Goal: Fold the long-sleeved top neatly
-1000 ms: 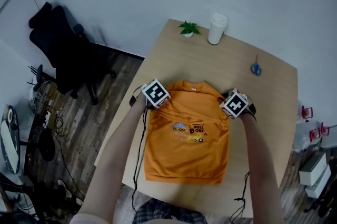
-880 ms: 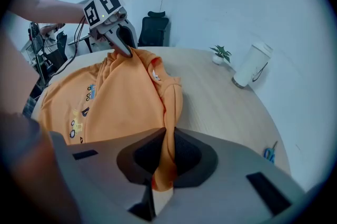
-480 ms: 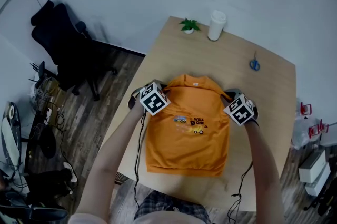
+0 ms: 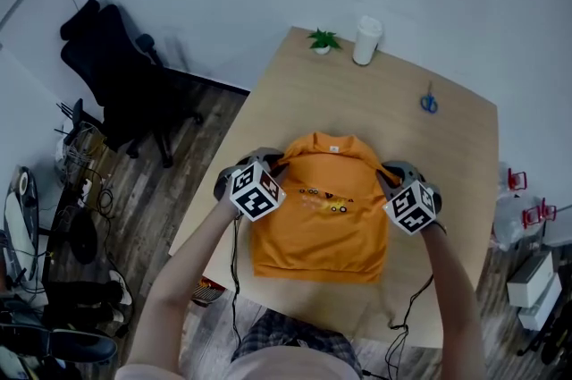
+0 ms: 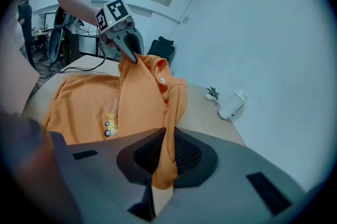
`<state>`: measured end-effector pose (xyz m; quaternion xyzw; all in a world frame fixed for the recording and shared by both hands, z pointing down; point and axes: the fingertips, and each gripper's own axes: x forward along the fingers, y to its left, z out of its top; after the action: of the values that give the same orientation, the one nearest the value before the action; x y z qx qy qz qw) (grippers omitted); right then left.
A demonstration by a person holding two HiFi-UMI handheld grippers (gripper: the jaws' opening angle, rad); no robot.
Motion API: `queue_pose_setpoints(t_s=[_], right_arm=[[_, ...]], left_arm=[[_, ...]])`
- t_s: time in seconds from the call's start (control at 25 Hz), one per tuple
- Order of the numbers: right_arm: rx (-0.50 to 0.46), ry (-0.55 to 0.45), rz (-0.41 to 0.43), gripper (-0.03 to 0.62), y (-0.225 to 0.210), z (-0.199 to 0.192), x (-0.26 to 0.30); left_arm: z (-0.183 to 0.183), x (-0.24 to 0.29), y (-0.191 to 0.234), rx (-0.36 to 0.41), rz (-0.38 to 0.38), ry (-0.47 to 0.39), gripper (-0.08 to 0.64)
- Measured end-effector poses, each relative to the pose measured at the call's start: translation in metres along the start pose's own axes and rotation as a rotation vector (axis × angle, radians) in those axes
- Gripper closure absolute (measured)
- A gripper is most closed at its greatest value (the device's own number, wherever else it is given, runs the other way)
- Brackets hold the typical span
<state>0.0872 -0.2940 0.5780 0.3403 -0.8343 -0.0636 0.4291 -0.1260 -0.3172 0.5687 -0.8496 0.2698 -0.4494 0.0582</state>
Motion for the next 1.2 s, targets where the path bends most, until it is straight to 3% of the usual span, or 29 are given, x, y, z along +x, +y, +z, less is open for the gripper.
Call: queue_pose_setpoints(t_s=[0.68,1.2], right_arm=[[-0.114,-0.04,0.064,0.554,0.108,-0.005,-0.07],[-0.119,-0.021,0.229,0.551,0.192,-0.044,-0.097]], left_arm=[[-0.037,-0.063,-0.109,0.064,0.0,-0.04,0.482],[-0.078,-0.083,-0.197,0.097,-0.171,-0.055,0.468]])
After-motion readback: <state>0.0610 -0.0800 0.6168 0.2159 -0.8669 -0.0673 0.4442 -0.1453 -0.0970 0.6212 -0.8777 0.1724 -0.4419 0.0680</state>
